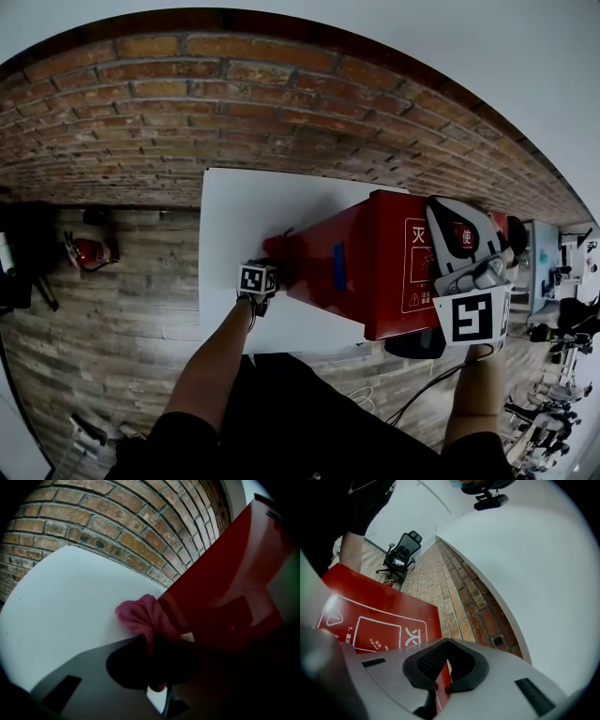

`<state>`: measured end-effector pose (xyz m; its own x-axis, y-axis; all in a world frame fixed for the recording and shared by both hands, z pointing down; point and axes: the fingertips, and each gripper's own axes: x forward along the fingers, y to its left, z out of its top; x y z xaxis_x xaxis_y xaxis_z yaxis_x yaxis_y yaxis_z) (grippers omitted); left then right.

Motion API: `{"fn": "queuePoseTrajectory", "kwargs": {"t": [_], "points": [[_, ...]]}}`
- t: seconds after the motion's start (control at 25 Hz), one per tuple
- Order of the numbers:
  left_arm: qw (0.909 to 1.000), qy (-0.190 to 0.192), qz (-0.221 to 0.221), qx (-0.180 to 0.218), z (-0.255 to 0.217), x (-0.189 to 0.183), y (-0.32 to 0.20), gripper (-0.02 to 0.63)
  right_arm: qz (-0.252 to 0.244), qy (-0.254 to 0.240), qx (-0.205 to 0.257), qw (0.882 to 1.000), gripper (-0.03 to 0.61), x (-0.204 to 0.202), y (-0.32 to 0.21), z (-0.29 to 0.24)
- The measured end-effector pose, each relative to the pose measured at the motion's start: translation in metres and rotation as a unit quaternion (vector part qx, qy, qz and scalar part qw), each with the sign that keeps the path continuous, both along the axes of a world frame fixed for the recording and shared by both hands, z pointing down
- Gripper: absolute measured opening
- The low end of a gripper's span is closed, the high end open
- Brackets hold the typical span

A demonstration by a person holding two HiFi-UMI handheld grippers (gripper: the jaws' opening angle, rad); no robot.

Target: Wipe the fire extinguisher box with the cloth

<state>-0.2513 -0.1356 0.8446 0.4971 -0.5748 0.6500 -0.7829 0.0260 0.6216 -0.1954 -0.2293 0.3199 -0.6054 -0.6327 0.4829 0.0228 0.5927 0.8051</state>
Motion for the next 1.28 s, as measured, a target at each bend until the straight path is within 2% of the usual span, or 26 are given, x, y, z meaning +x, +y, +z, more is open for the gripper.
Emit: {"fn": "queuePoseTrajectory", "kwargs": {"t": [0.32, 1.28], "points": [[0.9999, -0.008, 0.009, -0.003, 0.005, 0.003, 0.013, 0.071, 0.000, 0.001, 0.000, 1.000, 0.020, 0.000, 0.000, 0.000], [1.0000, -0.004, -0.004, 0.001, 0.002, 0.021, 0.049, 0.071, -0.004, 0.001, 0.003, 1.000, 0.020, -0.001, 0.001, -0.001]]}}
